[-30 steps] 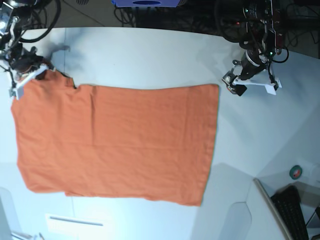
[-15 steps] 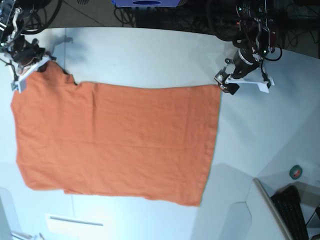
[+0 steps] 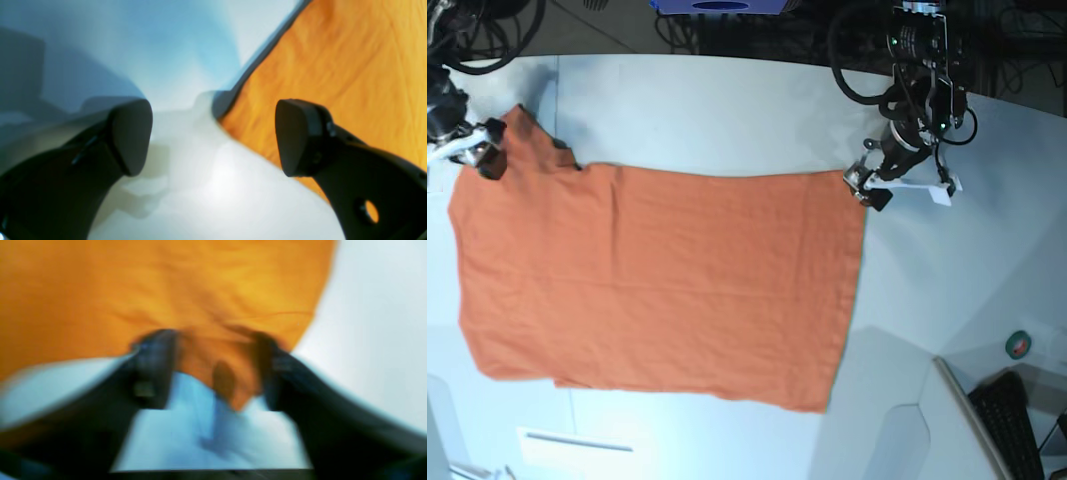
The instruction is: Layout the t-shirt on the table in an organized manner, then fold the t-shirt properly
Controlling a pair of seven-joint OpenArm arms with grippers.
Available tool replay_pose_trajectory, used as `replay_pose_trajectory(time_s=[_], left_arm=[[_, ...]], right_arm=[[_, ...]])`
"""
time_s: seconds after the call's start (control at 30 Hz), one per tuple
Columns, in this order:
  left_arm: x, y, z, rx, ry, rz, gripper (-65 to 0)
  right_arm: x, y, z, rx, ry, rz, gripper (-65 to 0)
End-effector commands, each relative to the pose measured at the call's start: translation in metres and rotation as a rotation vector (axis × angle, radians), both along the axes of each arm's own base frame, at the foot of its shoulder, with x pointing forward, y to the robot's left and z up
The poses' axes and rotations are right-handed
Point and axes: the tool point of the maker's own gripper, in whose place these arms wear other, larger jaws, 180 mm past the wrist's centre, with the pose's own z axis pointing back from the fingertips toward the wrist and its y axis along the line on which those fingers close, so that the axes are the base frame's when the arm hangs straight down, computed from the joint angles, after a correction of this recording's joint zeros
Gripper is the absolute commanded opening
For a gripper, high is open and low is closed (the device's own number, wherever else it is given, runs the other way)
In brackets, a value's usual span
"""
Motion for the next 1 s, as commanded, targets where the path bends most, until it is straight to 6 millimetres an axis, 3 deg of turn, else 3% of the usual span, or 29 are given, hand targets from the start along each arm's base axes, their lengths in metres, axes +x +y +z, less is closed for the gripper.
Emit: replay_pose_trajectory(time_s=[0.0, 0.07, 0.2, 0.37, 0.6, 0.87, 0.97], left_arm=[[0.001, -0.004, -0.003, -0.020, 0.015, -0.007, -10.0], [0.002, -0.006, -0.008, -0.026, 0.025, -0.009, -10.0], [0.007, -0.006, -0.008, -0.028, 0.021, -0.008, -10.2], [0.008, -0.007, -0.007, -0.030, 0.017, -0.010, -10.4], [0.014, -0.024, -0.007, -0.041, 0.014, -0.061, -10.4], [0.009, -0.022, -0.016, -0.045, 0.044, -0.049, -10.4], [0.010, -0.025, -0.016, -0.047, 0.043, -0.056, -17.4]], right_arm=[[-0.003, -0.022, 0.012, -0.013, -0.046, -0.054, -16.2], [-0.009, -0.029, 0.012, 0.049, -0.078, -0.105, -11.1], [-0.024, -0.048, 0.008, 0.056, -0.070, -0.184, -14.9], [-0.043, -0.054, -0.023, 0.118, 0.005, -0.234, -17.9], [-0.047, -0.039, -0.061, 0.200, 0.109, -0.188, -17.9], [-0.046, -0.033, -0.064, 0.208, 0.120, -0.170, -17.6], [-0.046, -0.033, -0.063, 0.207, 0.121, -0.169, -17.6]])
